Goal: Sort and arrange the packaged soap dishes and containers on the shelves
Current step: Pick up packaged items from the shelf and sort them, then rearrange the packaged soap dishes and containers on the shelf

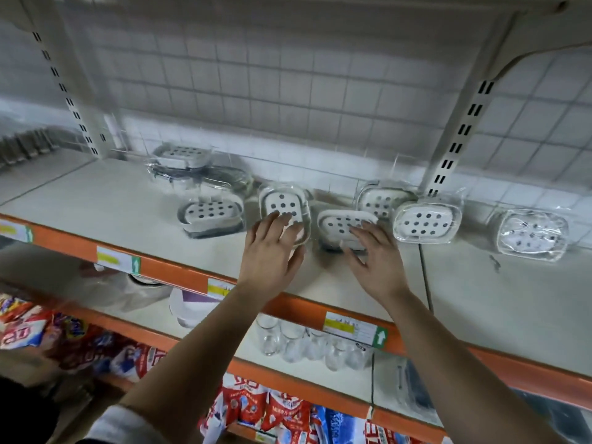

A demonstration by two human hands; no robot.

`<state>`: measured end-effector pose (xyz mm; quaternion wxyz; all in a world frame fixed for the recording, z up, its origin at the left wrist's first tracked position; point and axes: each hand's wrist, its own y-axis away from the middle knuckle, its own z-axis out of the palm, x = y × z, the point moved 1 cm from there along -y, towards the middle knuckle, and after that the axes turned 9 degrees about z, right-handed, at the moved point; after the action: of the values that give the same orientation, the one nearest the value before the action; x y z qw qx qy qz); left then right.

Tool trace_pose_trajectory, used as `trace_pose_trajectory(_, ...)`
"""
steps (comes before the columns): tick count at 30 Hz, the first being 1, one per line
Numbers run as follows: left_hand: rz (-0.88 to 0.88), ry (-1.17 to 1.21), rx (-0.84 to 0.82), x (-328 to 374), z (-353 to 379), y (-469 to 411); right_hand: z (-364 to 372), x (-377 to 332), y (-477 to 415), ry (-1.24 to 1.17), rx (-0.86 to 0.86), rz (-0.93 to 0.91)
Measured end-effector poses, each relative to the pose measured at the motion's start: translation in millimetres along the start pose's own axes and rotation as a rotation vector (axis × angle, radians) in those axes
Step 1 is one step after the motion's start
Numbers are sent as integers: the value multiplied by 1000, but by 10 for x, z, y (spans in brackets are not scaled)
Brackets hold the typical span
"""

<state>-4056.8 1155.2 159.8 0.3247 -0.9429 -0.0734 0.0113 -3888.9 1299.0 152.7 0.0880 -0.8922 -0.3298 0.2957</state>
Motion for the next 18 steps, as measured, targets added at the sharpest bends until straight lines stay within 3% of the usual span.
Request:
trace_pose_trajectory(6,85,71,-108,-372,1,-108,150,-145,20,143,99,107)
trace_pose_trajectory(11,129,139,-73,-545,16,-100,140,-257,101,221,224,127)
trace_pose_trajectory(15,146,202,46,-557,34,-71,107,-248,206,94,134,96)
trace_pose_trajectory(18,135,204,42,-576,54,-58,93,-285,263,106,107,97)
